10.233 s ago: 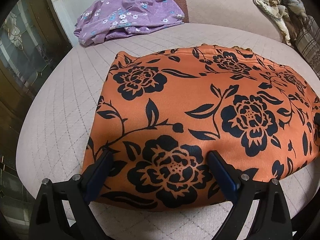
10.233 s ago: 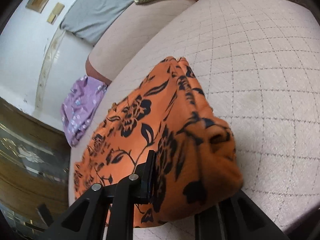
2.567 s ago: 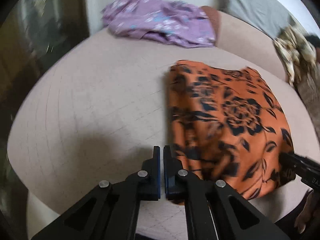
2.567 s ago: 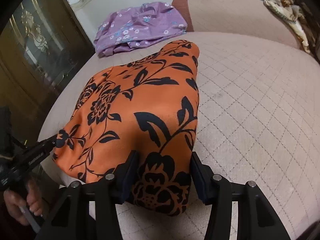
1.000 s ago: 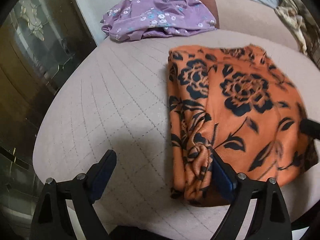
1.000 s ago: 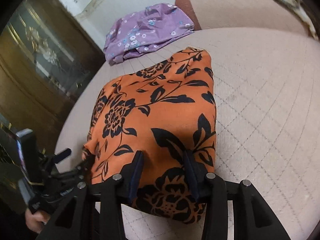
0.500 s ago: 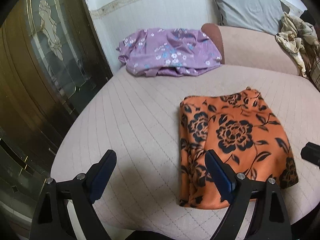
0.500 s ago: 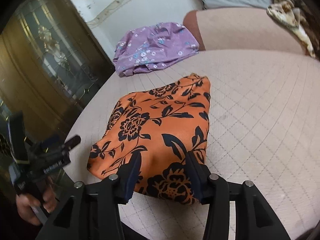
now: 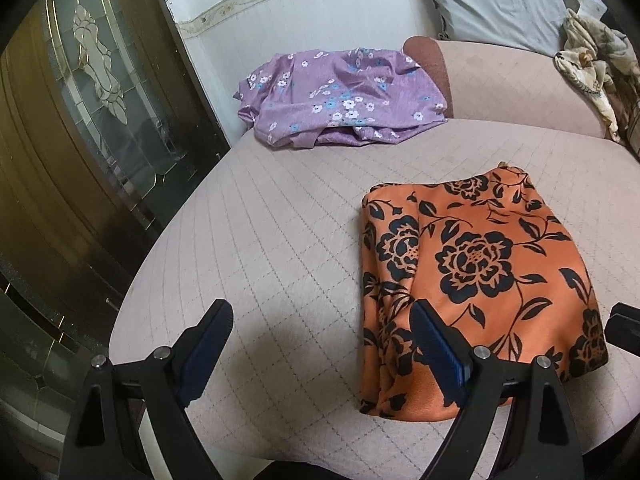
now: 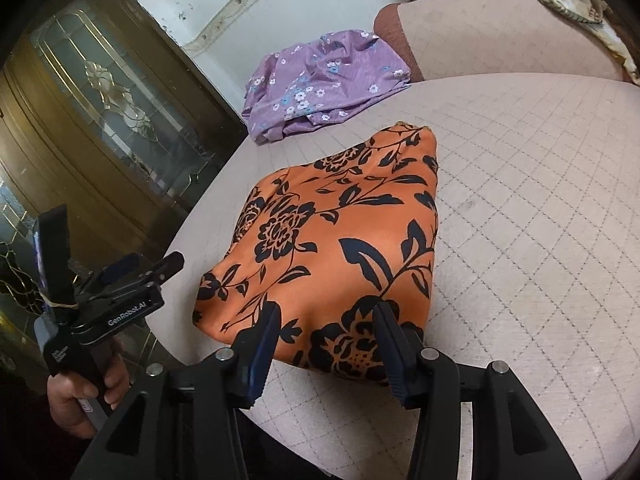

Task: Fold small clothes

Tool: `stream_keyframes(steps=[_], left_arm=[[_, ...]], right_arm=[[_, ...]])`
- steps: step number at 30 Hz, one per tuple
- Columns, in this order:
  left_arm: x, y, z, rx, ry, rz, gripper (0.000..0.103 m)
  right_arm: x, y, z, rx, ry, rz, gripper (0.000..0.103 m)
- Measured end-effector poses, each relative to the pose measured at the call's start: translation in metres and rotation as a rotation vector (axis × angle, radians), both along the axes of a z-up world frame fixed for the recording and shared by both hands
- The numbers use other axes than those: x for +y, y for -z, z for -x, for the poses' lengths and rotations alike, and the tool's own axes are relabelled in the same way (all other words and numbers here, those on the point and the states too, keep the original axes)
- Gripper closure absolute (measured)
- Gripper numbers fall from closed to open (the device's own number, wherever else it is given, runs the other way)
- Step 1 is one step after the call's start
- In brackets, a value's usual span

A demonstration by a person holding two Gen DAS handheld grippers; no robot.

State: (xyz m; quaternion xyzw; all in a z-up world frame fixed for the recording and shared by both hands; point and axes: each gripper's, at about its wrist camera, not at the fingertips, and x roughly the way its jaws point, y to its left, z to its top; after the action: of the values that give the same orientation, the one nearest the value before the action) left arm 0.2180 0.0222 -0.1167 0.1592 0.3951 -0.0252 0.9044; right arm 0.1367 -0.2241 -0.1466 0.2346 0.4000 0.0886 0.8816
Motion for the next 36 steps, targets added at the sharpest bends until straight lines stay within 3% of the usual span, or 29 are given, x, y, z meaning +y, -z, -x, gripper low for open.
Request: stream_keyframes(steps=[4, 6, 7, 9, 11, 12, 13, 14, 17, 21, 24, 36], left_arm=[[-0.002, 0.023, -0.012, 0.062, 0.005, -0.007, 0.013], [-0.002, 0.054, -0.025, 0.179, -0.002, -0.033, 0.012], [0.0, 0.066, -0.03, 0.238, 0.001, -0.013, 0.011], [0.009, 0.063, -0.031, 0.243, -0.016, 0.067, 0.011], [0.011, 0.054, -0.032, 0.231, -0.002, 0.075, 0.011], [0.012, 0.047, -0.032, 0.207, 0.007, 0.076, 0.011], [0.014, 0.042, -0.034, 0.188, 0.01, 0.086, 0.011], [0.017, 0.036, -0.036, 0.178, 0.01, 0.105, 0.011], [0.028, 0.031, -0.053, 0.219, 0.008, 0.204, 0.011], [0.04, 0.053, -0.085, 0.403, 0.016, 0.397, 0.011], [0.04, 0.069, -0.097, 0.497, 0.013, 0.489, 0.011], [0.013, 0.088, -0.113, 0.559, 0.132, 0.622, 0.011]], right_arm=[[0.0, 0.012, -0.01, 0.037, -0.01, -0.008, 0.051], [0.0, 0.036, -0.022, 0.117, -0.025, -0.027, 0.051], [-0.001, 0.039, -0.022, 0.115, -0.024, -0.041, 0.051], [-0.005, 0.036, -0.021, 0.102, -0.029, -0.066, 0.051], [-0.012, 0.027, -0.02, 0.091, -0.036, -0.082, 0.051], [-0.017, 0.023, -0.02, 0.075, -0.022, -0.09, 0.049], [-0.024, 0.019, -0.019, 0.06, 0.002, -0.097, 0.038], [-0.028, 0.017, -0.02, 0.052, 0.019, -0.104, 0.029], [-0.049, 0.018, -0.027, 0.049, 0.061, -0.169, 0.028], [-0.068, 0.037, -0.048, 0.118, 0.077, -0.248, 0.028], [-0.078, 0.054, -0.059, 0.155, 0.091, -0.323, 0.028], [-0.08, 0.089, -0.091, 0.184, 0.047, -0.487, 0.027]])
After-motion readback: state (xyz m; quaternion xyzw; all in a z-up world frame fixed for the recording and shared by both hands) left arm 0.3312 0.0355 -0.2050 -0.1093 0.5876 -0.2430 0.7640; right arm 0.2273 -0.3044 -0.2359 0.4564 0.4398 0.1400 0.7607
